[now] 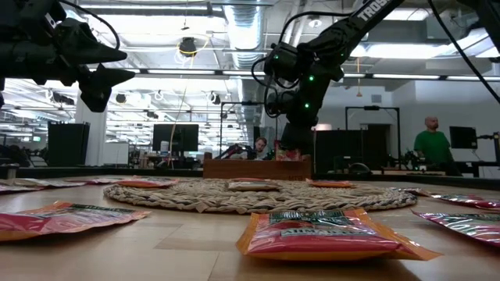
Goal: Pick & Place Tea
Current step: Put the red tea bag into the right section of the wooden organizer
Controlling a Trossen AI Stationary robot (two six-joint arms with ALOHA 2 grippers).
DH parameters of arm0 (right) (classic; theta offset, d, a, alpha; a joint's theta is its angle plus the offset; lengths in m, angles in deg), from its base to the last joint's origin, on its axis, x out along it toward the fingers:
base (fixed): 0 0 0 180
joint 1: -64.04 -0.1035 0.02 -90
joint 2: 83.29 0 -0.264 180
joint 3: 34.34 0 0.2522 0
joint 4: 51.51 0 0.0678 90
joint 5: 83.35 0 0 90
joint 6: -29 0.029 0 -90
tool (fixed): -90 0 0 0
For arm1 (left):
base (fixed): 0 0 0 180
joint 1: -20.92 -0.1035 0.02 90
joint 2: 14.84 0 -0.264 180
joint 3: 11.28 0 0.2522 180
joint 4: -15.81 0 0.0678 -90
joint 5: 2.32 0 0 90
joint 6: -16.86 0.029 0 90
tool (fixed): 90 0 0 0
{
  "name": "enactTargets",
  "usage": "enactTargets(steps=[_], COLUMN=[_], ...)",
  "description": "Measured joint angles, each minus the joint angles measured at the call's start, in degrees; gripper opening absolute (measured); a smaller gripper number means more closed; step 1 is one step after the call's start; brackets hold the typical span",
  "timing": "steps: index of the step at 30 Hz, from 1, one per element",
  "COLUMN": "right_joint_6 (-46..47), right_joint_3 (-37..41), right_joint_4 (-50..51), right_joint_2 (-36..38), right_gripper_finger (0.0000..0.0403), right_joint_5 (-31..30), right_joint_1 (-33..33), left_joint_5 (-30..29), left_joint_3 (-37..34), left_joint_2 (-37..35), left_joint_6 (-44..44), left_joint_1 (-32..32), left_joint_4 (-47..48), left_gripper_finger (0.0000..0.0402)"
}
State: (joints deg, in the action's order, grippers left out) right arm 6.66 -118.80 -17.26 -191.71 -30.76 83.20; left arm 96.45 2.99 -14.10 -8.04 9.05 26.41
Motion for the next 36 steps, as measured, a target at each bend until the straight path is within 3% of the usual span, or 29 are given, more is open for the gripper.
enactTargets(steps=[11, 26, 36], right_joint_6=[-0.1, 2.4, -9.6], right_joint_3=[0.0, 0.0, -6.5], right_joint_4=[0.0, 0.4, 2.7], right_joint_2=[0.0, 0.0, 0.5], right_gripper_finger=[0.001, 0.015, 0.0163], right_joint_5=[0.5, 1.3, -14.8], right_joint_1=[0.2, 1.0, -1.3], left_joint_5=[0.0, 0.0, 0.0], left_joint_3=[0.0, 0.0, 0.0], left_joint_2=[0.0, 0.0, 0.0], left_joint_6=[0.0, 0.0, 0.0], left_joint_1=[0.0, 0.0, 0.0], left_joint_4=[0.0, 0.0, 0.0], left_gripper_finger=[0.017, 0.017, 0.017])
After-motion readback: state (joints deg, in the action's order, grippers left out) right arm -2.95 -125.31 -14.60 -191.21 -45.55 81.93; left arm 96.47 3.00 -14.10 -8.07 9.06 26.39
